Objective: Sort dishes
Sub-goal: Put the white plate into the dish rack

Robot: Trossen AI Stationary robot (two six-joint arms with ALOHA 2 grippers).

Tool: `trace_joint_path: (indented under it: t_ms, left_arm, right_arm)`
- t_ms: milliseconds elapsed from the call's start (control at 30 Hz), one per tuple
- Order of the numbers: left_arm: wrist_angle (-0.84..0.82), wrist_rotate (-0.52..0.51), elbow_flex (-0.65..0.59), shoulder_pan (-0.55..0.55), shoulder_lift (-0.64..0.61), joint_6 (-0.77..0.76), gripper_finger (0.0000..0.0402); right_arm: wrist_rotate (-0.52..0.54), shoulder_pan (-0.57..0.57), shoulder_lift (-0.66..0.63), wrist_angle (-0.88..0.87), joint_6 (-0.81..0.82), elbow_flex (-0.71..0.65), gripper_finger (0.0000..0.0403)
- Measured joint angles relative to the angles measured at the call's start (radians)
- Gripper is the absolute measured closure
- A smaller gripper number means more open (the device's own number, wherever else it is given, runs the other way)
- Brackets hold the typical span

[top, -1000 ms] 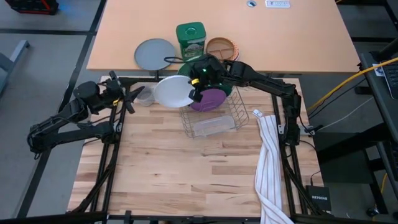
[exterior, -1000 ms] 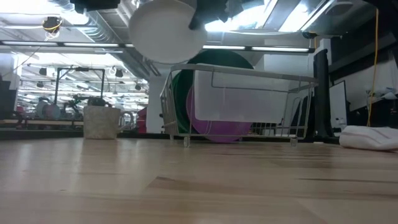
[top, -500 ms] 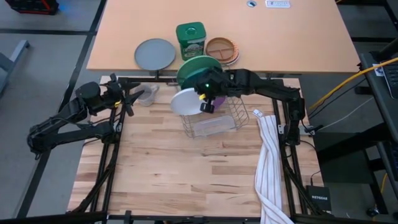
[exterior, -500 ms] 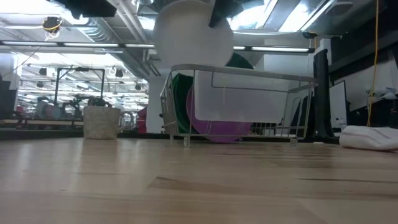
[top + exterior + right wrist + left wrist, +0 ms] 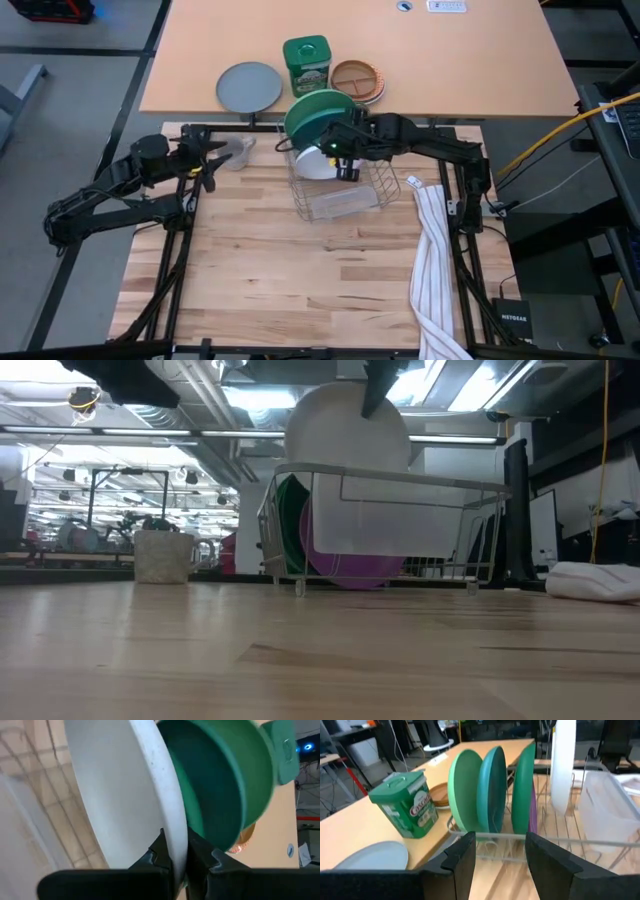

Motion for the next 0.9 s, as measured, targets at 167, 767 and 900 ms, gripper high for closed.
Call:
trace_joint_path:
  t_ms: [167,767,900]
  left_arm:
    - [-0.053,0.000,0.000,0.000,0.000,0.000,0.0242]
    - [-0.124,0.000,0.000,0.000,0.000,-0.002,0.0242]
    - [-0.139,0.000,0.000,0.000,0.000,-0.002,0.0242]
  right_arm:
    - [0.015,0.000,0.022,-0.011,-0.003,-0.002,0.0376]
    - [0.182,0.000,0.150,-0.007,-0.158,-0.002,0.0376]
    - [0.182,0.000,0.155,-0.006,-0.159,-0.002,0.0376]
